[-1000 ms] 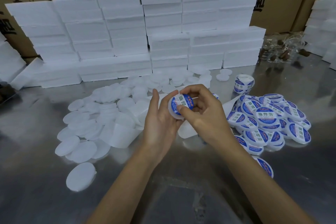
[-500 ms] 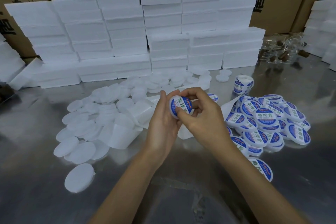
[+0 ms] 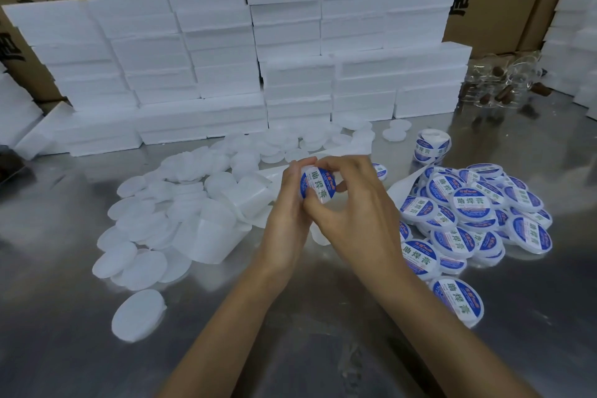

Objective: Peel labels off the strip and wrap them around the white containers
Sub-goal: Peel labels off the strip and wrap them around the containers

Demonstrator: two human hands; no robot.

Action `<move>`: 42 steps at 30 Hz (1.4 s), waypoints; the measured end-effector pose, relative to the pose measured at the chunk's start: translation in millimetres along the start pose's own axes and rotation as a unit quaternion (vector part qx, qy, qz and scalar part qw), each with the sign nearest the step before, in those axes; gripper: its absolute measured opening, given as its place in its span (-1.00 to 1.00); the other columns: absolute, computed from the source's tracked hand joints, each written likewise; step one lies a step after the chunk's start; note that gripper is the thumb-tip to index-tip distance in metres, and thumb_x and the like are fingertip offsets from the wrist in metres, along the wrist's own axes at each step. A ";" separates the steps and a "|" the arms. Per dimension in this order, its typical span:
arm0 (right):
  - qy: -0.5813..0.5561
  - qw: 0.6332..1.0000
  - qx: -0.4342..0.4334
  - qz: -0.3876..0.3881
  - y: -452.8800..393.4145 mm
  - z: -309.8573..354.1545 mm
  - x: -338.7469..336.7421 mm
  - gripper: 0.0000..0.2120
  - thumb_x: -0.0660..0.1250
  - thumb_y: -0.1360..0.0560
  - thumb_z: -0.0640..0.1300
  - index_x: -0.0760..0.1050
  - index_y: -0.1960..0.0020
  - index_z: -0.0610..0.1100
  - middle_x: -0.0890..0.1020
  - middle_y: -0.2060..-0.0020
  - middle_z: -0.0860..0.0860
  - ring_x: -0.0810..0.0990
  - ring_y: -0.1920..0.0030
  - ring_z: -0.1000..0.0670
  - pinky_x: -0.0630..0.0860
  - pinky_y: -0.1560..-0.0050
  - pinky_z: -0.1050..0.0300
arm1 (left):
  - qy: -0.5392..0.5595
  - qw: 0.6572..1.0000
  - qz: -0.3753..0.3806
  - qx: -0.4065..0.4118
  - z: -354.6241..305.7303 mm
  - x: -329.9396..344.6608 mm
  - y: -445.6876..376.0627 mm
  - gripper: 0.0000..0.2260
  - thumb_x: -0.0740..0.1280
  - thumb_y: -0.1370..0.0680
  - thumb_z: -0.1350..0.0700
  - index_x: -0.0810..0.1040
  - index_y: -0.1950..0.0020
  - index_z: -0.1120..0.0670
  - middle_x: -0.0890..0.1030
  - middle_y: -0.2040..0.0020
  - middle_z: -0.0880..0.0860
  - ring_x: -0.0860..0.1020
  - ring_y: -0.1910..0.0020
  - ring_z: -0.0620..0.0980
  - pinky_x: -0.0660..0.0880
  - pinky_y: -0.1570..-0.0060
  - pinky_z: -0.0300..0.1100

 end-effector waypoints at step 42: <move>-0.093 0.990 0.012 0.106 -9.6 -23.6 14.1 -0.69 0.22 -0.58 0.20 0.44 -0.27 0.12 0.61 -0.03 0.19 0.58 -0.03 0.18 0.56 -0.02 0.05 | 0.163 0.982 -0.045 -0.079 11.5 -7.5 -1.6 -0.71 0.12 -0.70 0.19 0.44 -0.36 0.30 0.63 -0.22 0.28 0.63 -0.22 0.17 0.62 -0.10 -0.11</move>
Point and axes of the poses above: each hand's wrist, its own y-axis away from the middle knuckle, its own x-axis out of the palm, z = x × y, the point moved 9 cm from there along -y, towards the middle knuckle
